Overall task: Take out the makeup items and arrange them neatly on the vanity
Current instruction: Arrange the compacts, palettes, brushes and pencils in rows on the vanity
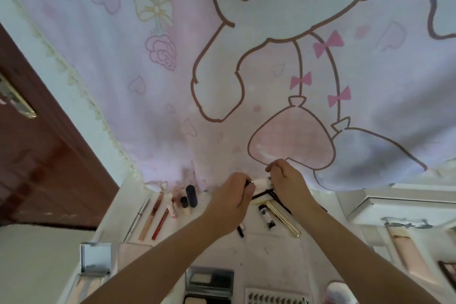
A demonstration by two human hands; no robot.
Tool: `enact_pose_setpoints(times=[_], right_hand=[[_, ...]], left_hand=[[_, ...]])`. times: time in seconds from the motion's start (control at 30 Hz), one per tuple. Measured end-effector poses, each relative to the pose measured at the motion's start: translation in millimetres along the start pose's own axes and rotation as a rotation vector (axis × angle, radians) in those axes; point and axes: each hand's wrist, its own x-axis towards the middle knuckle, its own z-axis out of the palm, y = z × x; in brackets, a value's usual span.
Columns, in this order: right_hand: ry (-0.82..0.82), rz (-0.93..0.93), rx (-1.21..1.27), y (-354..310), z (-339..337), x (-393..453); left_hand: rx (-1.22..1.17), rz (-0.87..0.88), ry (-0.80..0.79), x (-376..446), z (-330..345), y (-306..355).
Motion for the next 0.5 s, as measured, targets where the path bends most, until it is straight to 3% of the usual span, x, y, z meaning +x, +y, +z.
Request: enact_pose_setpoints(times=[0.17, 0.27, 0.33, 0.43, 0.5], right_hand=[[0.043, -0.042, 0.11, -17, 1, 0], [0.085, -0.096, 0.157, -20, 5, -4], [0.114, -0.162, 0.164, -18, 9, -8], [0.132, -0.356, 0.047, -15, 11, -14], [0.125, -0.41, 0.067, -14, 11, -13]], left_hand=[[0.093, 0.118, 0.302, 9, -10, 6], [0.104, 0.095, 0.322, 12, -16, 6], [0.041, 0.018, 0.274, 9, -18, 10], [-0.343, -0.314, 0.279, 11, -21, 22], [-0.454, -0.482, 0.268, 13, -23, 25]])
